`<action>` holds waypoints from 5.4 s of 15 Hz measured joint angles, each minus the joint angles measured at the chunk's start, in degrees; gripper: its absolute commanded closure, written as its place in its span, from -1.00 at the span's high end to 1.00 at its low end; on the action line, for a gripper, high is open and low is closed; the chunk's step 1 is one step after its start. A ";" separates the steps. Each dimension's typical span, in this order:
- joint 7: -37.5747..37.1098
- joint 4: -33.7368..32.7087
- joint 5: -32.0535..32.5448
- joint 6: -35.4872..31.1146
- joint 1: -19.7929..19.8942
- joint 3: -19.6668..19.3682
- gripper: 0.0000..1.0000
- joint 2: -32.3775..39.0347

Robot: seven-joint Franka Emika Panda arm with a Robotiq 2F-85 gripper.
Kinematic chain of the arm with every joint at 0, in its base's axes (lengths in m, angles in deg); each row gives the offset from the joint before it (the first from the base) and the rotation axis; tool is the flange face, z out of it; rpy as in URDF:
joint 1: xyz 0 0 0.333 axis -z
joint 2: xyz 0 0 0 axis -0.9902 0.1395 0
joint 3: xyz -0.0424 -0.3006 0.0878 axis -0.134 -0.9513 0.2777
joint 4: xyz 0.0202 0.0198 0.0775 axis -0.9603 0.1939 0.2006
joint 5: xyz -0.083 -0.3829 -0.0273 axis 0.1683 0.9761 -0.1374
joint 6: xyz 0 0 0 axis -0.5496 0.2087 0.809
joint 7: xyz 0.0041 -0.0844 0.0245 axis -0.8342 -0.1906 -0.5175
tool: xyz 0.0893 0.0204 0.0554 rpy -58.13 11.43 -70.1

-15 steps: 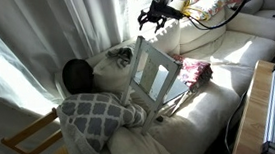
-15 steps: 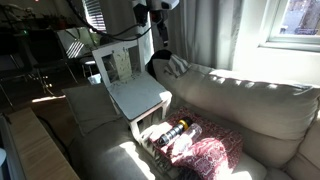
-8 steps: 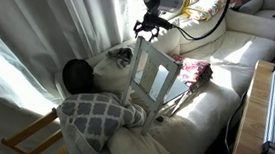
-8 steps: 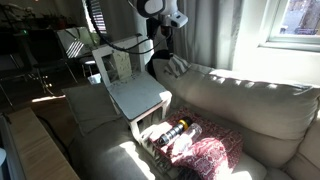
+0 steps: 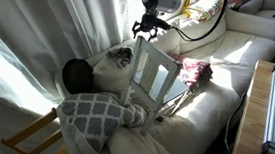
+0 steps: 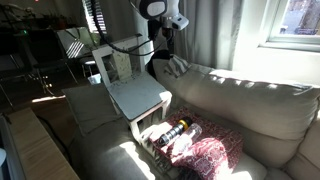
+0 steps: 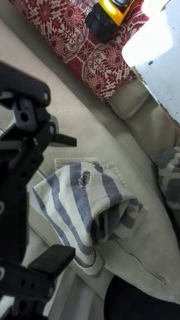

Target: Hang the grey towel on the chair

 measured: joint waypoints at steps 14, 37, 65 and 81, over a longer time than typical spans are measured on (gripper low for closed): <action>8.55 -10.89 0.46 4.27 4.05 5.29 1.00 10.62; 9.58 -25.13 0.58 -1.69 5.73 7.91 -0.97 21.76; 24.96 9.25 20.95 19.91 -3.93 2.95 -0.97 -32.51; 38.64 18.14 10.39 16.25 -5.07 2.95 -0.97 -39.44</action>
